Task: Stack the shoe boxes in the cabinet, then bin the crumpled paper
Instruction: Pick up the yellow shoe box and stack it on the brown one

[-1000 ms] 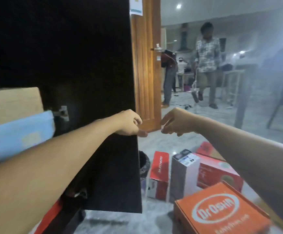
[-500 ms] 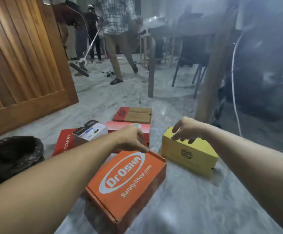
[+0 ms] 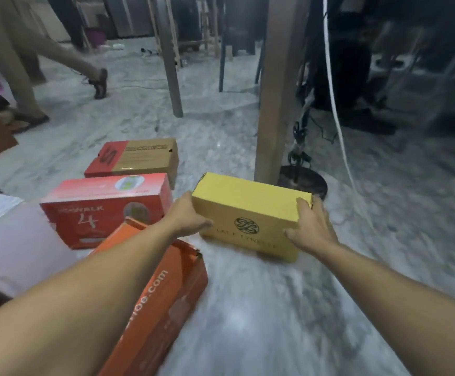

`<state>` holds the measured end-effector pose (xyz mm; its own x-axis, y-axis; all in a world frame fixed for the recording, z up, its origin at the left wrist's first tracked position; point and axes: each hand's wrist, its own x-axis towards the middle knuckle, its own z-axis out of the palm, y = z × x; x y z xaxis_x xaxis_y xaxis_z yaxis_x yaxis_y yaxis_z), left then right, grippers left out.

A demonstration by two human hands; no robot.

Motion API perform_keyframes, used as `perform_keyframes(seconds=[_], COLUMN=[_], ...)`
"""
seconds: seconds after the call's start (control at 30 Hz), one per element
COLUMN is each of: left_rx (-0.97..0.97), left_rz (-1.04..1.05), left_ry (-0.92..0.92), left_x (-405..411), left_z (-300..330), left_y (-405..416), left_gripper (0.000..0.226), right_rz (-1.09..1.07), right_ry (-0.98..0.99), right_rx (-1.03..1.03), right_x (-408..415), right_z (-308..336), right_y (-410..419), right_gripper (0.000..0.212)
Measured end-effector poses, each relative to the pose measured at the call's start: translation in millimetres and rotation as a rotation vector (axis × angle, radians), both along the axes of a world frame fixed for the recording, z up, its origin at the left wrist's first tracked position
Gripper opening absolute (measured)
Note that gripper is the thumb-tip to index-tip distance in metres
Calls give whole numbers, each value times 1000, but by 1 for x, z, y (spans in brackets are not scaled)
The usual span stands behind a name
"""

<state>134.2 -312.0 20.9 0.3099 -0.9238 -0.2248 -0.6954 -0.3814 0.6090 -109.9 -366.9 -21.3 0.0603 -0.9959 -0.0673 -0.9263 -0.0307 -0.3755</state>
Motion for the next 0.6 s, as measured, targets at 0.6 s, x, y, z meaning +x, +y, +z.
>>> perform_keyframes(seconds=[0.6], left_rx=[-331], left_rz=[285], left_ry=[461], left_x=[2], left_z=[-69], left_y=[-59], left_gripper=[46], right_rz=[-428], right_ry=[-656], right_rx=[-81], right_x=[-53], right_z=[-29], right_y=[-5], right_gripper=[54])
